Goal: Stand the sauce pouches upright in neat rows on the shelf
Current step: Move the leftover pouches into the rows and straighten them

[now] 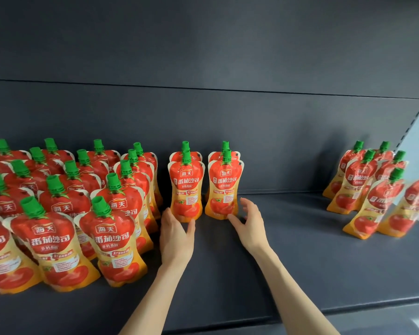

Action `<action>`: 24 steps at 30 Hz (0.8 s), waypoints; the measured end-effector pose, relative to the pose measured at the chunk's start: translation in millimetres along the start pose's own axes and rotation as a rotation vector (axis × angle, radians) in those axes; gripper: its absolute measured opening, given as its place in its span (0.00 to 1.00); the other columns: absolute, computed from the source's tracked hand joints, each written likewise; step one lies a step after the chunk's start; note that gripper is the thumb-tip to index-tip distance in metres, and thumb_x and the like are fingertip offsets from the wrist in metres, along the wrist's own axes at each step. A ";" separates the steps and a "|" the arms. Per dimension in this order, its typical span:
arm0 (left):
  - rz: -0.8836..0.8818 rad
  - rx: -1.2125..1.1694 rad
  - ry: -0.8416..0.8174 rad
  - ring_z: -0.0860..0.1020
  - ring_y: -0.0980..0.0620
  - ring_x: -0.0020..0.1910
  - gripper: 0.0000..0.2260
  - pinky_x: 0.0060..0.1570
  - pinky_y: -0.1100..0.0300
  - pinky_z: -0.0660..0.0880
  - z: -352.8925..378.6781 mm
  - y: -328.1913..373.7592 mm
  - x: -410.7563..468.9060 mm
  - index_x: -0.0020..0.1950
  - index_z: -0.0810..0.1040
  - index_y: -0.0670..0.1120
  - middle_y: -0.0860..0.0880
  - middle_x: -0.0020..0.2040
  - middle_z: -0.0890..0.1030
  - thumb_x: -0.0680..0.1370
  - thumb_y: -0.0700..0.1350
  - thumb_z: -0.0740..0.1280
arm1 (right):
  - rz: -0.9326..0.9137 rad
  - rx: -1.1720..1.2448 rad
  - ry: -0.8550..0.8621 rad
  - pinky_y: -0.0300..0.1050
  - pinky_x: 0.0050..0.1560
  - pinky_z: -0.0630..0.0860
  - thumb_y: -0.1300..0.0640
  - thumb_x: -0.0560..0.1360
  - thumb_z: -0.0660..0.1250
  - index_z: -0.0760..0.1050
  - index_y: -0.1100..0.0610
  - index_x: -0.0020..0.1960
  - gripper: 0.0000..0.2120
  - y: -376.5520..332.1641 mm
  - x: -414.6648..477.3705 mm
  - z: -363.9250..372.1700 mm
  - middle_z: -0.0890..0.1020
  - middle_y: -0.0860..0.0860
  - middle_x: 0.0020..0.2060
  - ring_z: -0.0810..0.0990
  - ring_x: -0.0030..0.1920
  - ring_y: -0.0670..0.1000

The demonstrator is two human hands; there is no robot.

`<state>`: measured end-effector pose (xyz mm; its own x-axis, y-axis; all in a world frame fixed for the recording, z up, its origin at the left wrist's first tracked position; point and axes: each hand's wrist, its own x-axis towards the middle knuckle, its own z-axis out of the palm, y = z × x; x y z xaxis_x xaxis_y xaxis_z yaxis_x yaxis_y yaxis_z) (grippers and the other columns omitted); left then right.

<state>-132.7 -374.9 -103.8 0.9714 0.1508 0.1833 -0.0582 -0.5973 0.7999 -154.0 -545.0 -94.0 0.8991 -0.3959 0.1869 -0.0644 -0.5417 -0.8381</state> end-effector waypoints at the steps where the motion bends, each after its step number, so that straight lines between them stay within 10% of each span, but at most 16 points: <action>1: 0.024 -0.012 0.010 0.71 0.43 0.66 0.28 0.60 0.48 0.72 -2.4 1.1 -6.4 0.72 0.61 0.42 0.42 0.68 0.70 0.76 0.50 0.66 | -0.024 -0.022 0.017 0.46 0.63 0.71 0.56 0.75 0.68 0.68 0.57 0.67 0.22 2.8 -6.0 -6.0 0.72 0.52 0.64 0.71 0.64 0.52; 10: 0.368 -0.232 -0.160 0.79 0.52 0.46 0.03 0.49 0.50 0.77 20.0 93.9 -59.8 0.48 0.77 0.46 0.52 0.45 0.80 0.75 0.42 0.68 | -0.091 0.081 0.295 0.26 0.43 0.71 0.62 0.76 0.67 0.78 0.57 0.49 0.04 18.2 -41.0 -127.0 0.80 0.49 0.45 0.78 0.43 0.41; 24: 0.393 -0.465 -0.147 0.74 0.55 0.54 0.14 0.50 0.72 0.70 198.6 251.3 -185.5 0.59 0.73 0.45 0.52 0.55 0.74 0.75 0.44 0.69 | -0.128 0.011 0.349 0.33 0.42 0.75 0.59 0.76 0.66 0.75 0.44 0.43 0.10 125.3 -44.6 -357.7 0.81 0.47 0.44 0.80 0.44 0.44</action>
<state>-281.9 -709.4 -50.3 0.8766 -0.1408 0.4602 -0.4796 -0.1761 0.8596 -357.0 -860.4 -24.0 0.6978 -0.5551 0.4526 0.0456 -0.5962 -0.8015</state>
